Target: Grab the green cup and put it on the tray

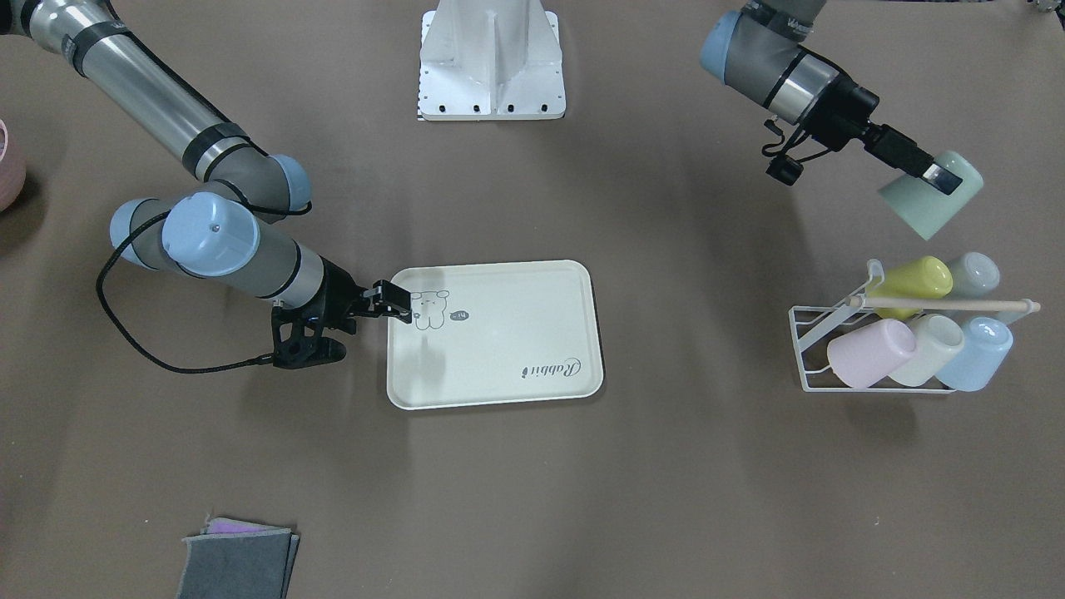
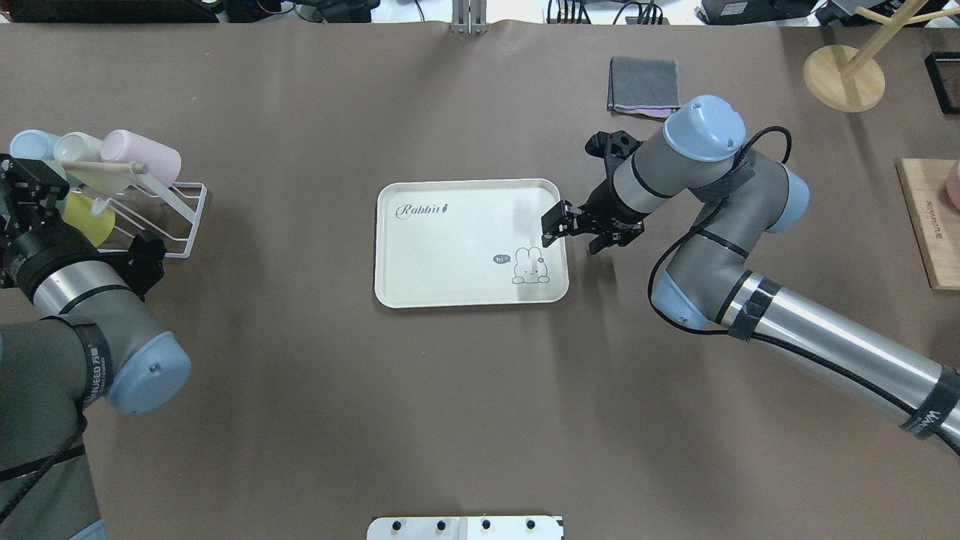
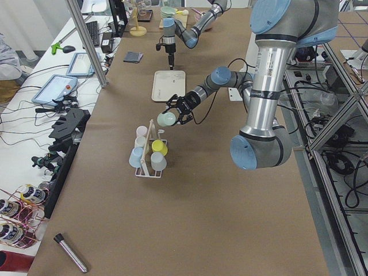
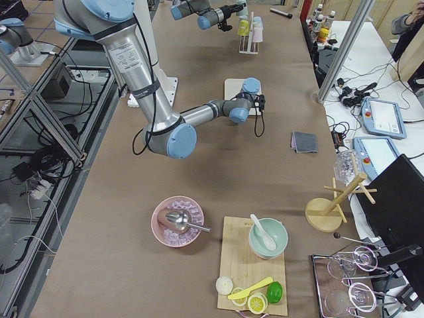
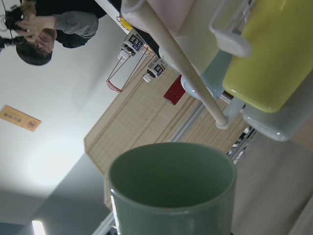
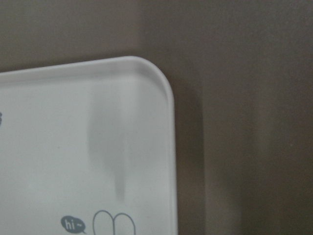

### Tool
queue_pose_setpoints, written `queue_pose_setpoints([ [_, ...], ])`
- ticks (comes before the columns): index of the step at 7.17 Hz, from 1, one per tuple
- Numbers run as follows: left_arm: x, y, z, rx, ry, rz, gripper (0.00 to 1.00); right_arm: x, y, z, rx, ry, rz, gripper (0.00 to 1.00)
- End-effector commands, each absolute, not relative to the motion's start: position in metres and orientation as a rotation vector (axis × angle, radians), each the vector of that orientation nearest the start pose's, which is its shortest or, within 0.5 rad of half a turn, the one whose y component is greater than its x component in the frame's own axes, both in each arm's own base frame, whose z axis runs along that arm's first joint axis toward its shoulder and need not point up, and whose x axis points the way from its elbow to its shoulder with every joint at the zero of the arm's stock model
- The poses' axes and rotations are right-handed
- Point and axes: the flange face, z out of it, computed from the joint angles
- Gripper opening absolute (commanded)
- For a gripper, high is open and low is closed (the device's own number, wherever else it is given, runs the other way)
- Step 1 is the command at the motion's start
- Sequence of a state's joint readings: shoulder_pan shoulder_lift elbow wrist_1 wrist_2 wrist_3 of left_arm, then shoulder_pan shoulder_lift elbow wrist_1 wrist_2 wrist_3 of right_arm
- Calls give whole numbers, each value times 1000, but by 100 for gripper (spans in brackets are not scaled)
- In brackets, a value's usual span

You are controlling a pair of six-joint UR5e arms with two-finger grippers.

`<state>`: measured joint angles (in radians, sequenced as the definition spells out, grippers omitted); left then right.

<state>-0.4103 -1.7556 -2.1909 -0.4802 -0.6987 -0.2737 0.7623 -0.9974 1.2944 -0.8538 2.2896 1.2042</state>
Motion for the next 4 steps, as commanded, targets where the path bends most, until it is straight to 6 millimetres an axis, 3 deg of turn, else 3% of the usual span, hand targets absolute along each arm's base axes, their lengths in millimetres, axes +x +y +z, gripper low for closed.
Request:
queue_pose_setpoints([
  [1,310,-347,351,507,-502,632,0,-430,-578,356,-11,-1179,36,100],
  [3,337,-338,337,561,-159,279,0,-370,-600,361,33,-1188,89,100],
  [4,361,-333,323,553,29,163,0,-325,-614,371,50,-1166,158,100],
])
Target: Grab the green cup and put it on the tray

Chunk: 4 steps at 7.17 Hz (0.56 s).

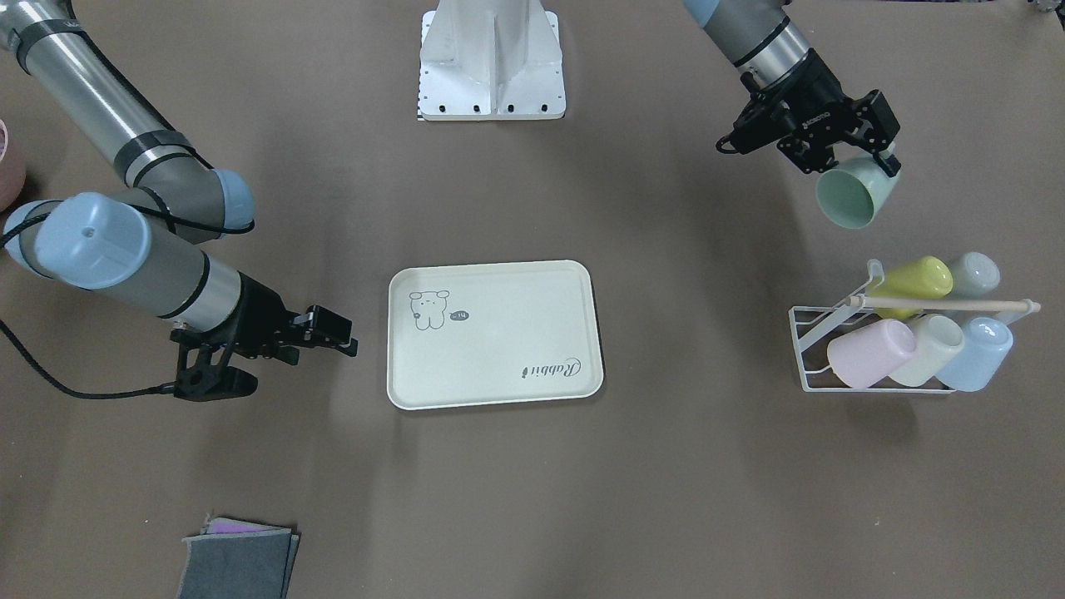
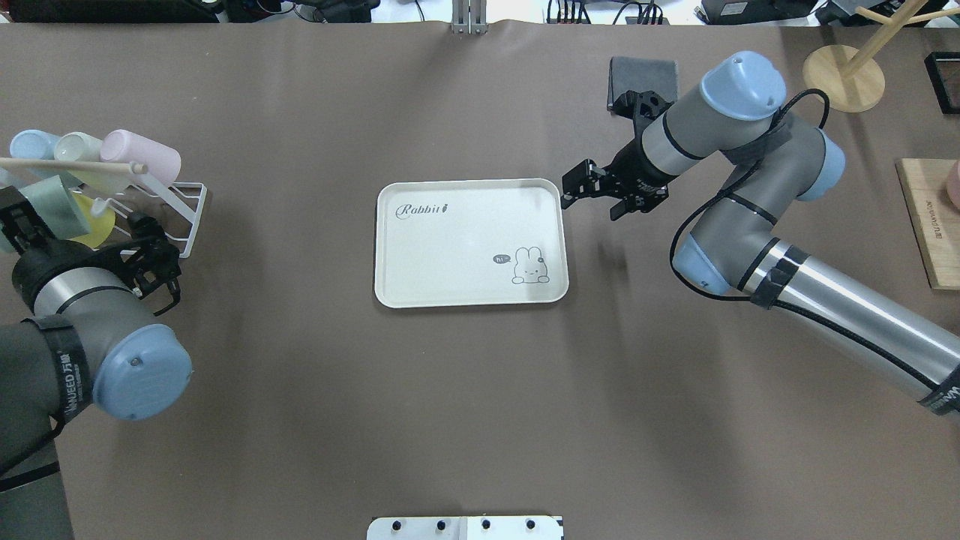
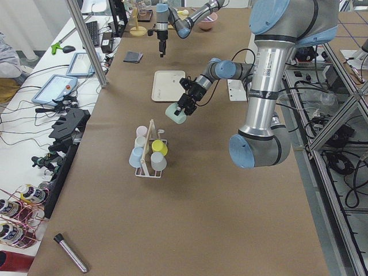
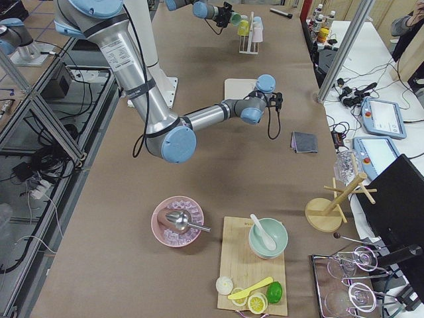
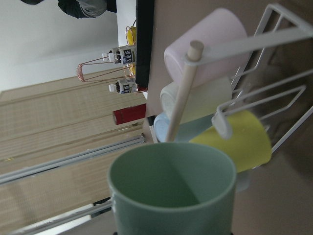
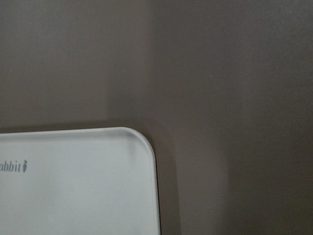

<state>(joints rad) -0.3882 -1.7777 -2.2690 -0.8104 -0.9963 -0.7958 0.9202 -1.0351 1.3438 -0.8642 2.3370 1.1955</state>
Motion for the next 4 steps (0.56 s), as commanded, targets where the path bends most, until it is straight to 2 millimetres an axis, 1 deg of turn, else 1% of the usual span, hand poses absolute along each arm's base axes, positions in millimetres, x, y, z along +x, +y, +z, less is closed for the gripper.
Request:
queue_pose_setpoints([
  [1,387,-328,309,544,207,122,0,-295,-612,384,75,-1125,176,100],
  [2,415,-324,293,579,335,102,0,-264,-612,397,143,-1070,146,100],
  [3,441,-331,282,609,396,93,0,-235,-608,408,175,-1020,136,100],
  [4,446,-332,270,673,449,77,0,-215,-605,417,165,-982,148,100],
])
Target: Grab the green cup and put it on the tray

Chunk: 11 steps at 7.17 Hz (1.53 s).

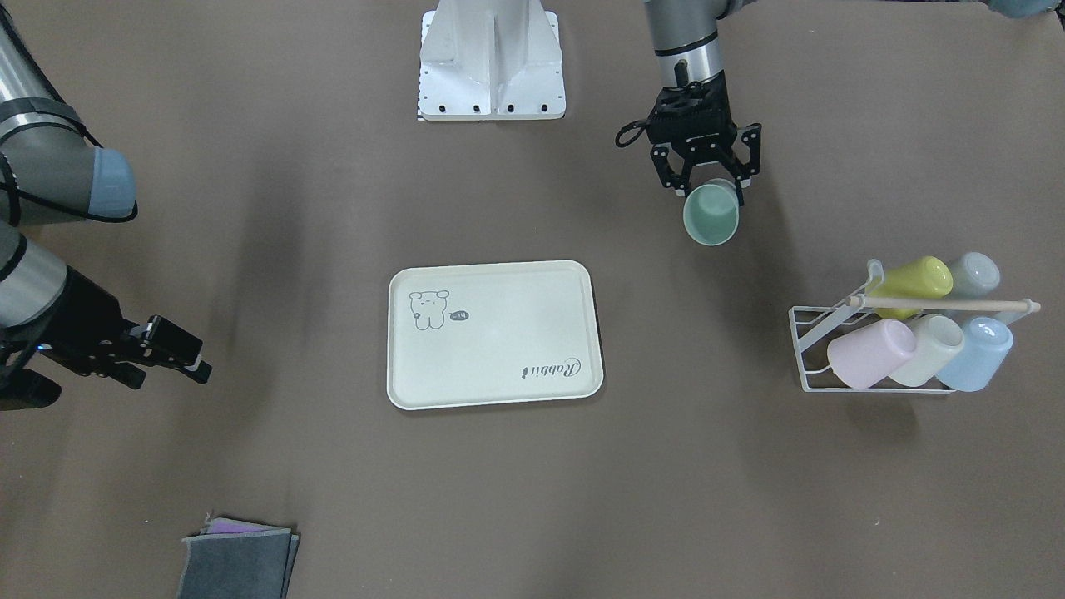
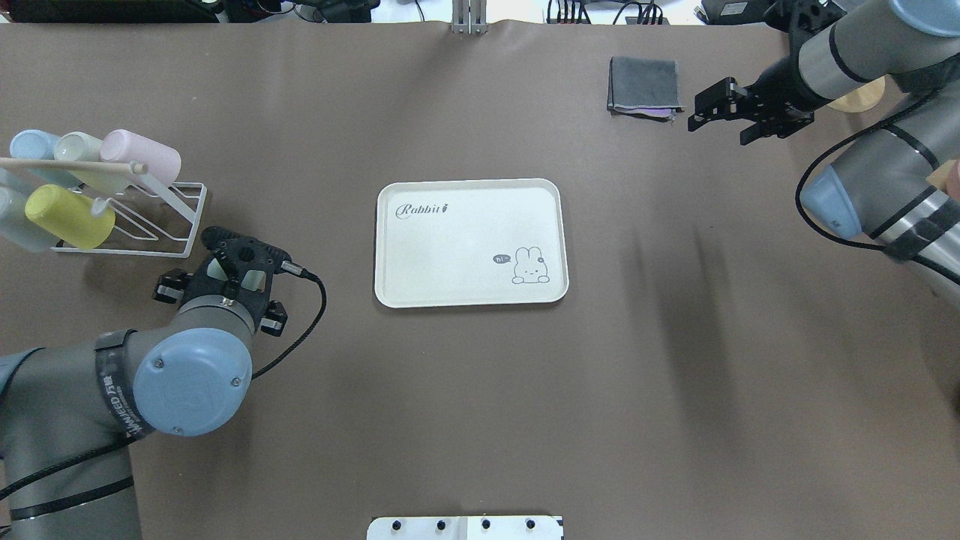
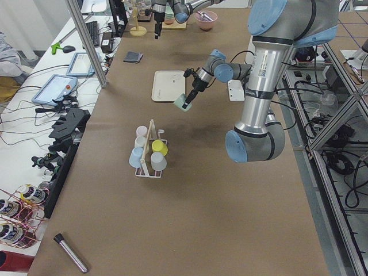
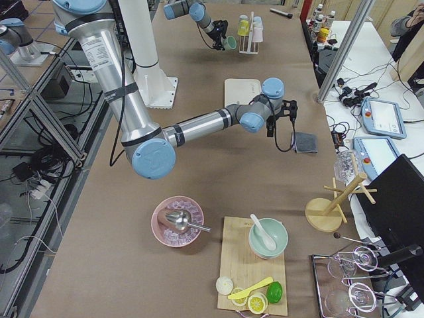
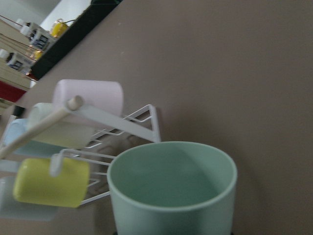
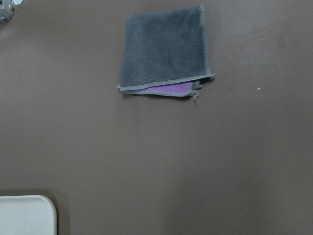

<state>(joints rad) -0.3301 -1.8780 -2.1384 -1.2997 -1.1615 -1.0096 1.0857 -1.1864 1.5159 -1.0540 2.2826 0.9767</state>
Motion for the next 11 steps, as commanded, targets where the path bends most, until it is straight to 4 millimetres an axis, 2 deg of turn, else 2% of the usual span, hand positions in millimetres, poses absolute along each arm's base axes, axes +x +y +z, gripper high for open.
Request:
queue_pose_setpoints([
  [1,452,-329,259,739,521,55,0,-203,-595,427,173,-912,174,100],
  [2,465,-328,250,783,590,34,0,-186,-581,439,220,-798,95,100],
  [3,476,-332,245,801,637,17,0,-157,-573,444,213,-722,20,100],
  [4,507,-342,232,834,722,-11,0,-134,-551,445,173,-710,31,100],
  [5,536,-354,216,861,773,-23,0,-116,-513,469,149,-701,31,100],
  [6,570,-365,204,916,824,5,0,-87,-479,480,162,-687,-16,100],
  [7,595,-375,185,925,836,4,0,-48,-456,505,154,-698,-61,100],
  [9,622,-387,186,920,823,-15,0,23,-430,566,169,-670,-151,100],
  [10,640,-399,206,975,812,-82,0,46,-428,591,168,-658,-170,100],
  [11,646,-407,212,1014,870,-125,0,55,-427,603,163,-653,-173,100],
])
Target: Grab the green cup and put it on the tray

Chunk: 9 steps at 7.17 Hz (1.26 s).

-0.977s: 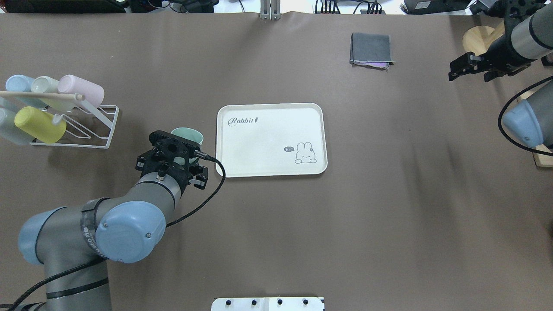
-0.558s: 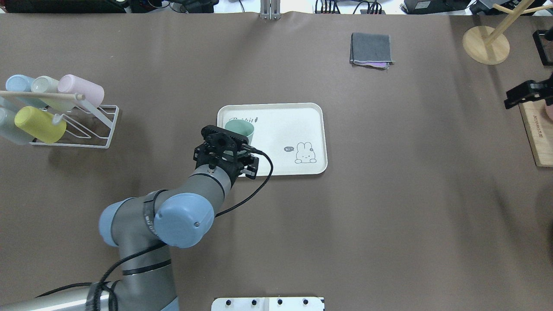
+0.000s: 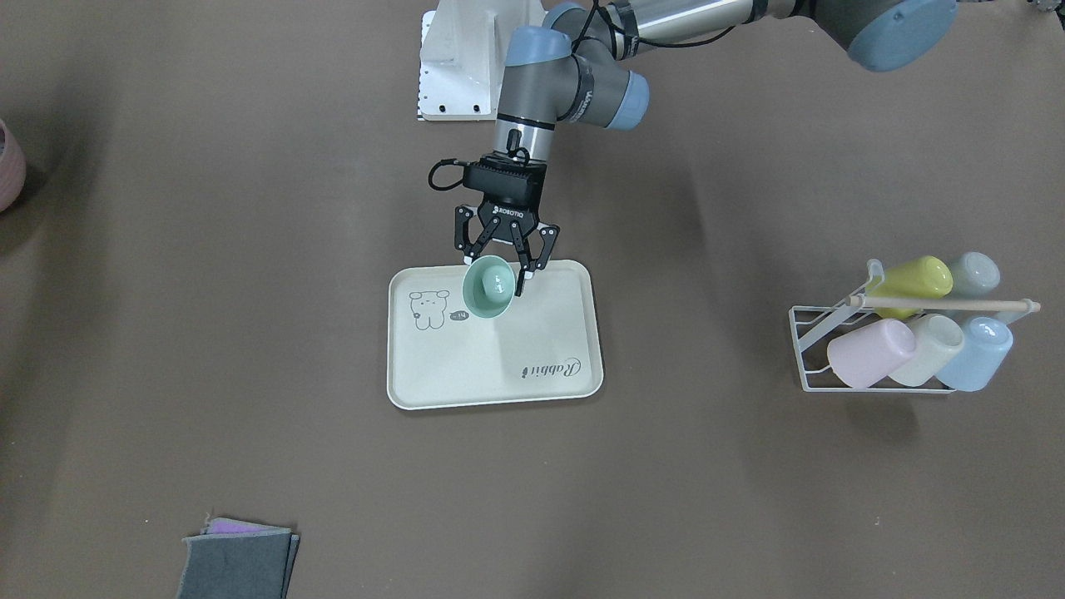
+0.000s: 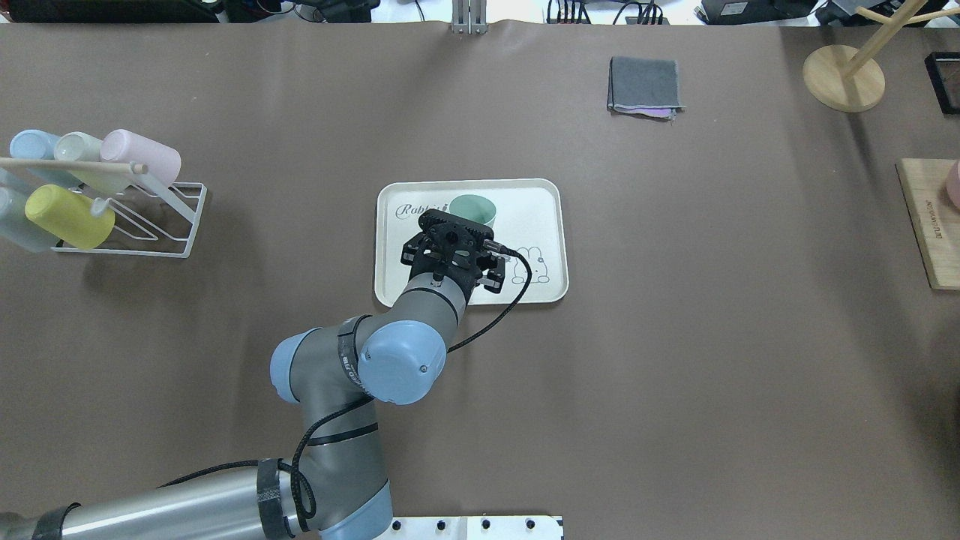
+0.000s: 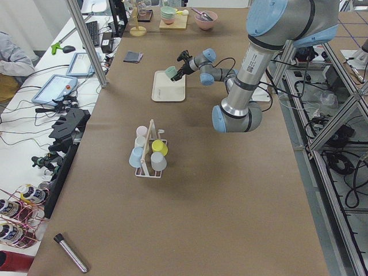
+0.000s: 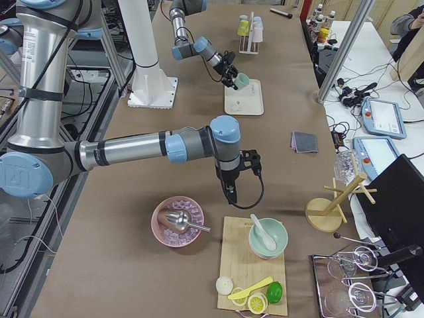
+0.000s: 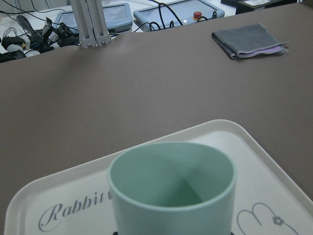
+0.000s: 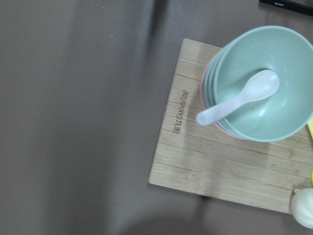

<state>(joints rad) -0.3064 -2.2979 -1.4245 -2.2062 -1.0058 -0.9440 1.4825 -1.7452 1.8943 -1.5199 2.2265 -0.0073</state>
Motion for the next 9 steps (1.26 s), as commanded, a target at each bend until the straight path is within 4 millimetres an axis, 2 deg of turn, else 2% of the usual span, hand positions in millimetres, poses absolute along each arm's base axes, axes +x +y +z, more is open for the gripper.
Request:
queue_pose_setpoints([
  [1,652,-414,227,1039,874,-152,0,60,-426,608,159,-638,-159,100],
  [2,656,-417,221,1060,887,-175,0,66,-425,617,149,-632,-144,100],
  [3,665,-424,229,1092,859,-209,0,67,-425,627,138,-629,-137,100],
  [5,668,-430,236,1139,803,-256,0,72,-418,632,129,-627,-123,100],
  [7,673,-428,246,1145,782,-282,0,83,-405,642,129,-627,-127,100],
  [9,680,-421,255,1145,769,-293,0,98,-395,652,103,-685,-44,100],
])
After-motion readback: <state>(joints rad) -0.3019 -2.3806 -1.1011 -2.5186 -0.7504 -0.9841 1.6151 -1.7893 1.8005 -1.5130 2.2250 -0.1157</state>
